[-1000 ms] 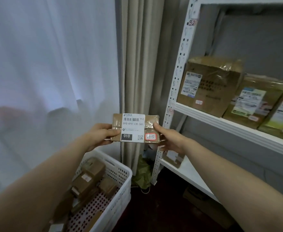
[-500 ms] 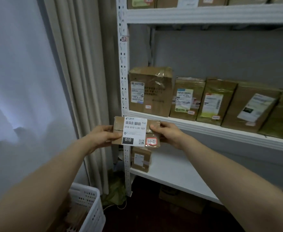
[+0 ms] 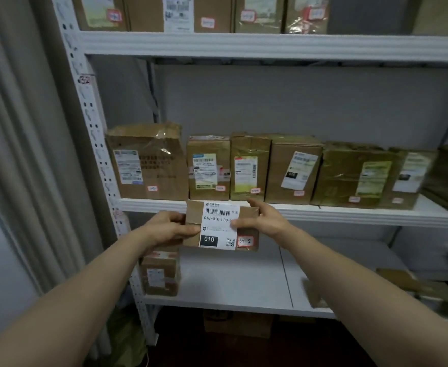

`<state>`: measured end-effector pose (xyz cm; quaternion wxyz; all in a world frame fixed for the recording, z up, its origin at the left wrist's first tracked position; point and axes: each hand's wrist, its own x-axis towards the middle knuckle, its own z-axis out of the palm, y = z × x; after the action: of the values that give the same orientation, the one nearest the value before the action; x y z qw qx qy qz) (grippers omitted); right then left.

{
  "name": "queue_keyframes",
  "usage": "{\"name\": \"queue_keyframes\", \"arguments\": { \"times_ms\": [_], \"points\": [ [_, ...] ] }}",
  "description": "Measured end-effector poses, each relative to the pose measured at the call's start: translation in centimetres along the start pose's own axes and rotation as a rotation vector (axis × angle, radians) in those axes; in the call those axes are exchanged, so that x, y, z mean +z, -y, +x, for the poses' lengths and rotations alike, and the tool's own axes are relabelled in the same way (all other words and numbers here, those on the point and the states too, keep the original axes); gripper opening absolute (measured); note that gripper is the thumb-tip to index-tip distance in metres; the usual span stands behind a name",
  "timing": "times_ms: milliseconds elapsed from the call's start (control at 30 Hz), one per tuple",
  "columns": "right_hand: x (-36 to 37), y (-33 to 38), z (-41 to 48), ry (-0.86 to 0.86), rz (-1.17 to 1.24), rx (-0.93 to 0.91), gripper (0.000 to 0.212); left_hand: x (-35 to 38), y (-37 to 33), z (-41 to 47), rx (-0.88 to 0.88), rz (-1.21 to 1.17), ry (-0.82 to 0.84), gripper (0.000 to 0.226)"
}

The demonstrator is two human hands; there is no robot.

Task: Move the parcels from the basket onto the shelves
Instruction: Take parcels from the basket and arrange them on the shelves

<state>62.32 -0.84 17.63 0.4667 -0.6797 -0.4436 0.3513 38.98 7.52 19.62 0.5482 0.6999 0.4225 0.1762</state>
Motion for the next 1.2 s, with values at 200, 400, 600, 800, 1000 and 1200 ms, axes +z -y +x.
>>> {"name": "queue_keyframes", "arguments": {
  "times_ms": [200, 400, 600, 800, 1000, 1200],
  "points": [
    [-6.2, 1.5, -1.2, -0.014, -0.061, -0.014, 0.057, 3.3, -4.6, 2.2, 0.063, -0.069, 0.056, 0.038],
    [-9.8, 6.4, -2.6, -0.246, 0.094, -0.111, 0.064, 3.3, -11.6, 3.4, 0.235, -0.073, 0.035, 0.044],
    [-13.1, 11.7, -3.3, -0.514, 0.138, -0.222, 0.083, 4.0, -18.2, 4.4, 0.400, -0.076, 0.046, 0.050],
    [-17.4, 16.0, -4.5, -0.535, 0.180, -0.312, 0.053, 5.4, -24.6, 4.3, 0.633, 0.004, -0.056, 0.069],
    [-24.4, 19.3, -4.5, -0.509, -0.012, -0.404, 0.053, 8.8, -31.6, 3.4, 0.824, -0.066, -0.069, 0.083],
    [-32.8, 22.8, -3.4, -0.537, -0.524, -0.516, 0.079, 13.7, -38.0, 4.8, 0.944, 0.008, -0.236, 0.067]
  ]
}}
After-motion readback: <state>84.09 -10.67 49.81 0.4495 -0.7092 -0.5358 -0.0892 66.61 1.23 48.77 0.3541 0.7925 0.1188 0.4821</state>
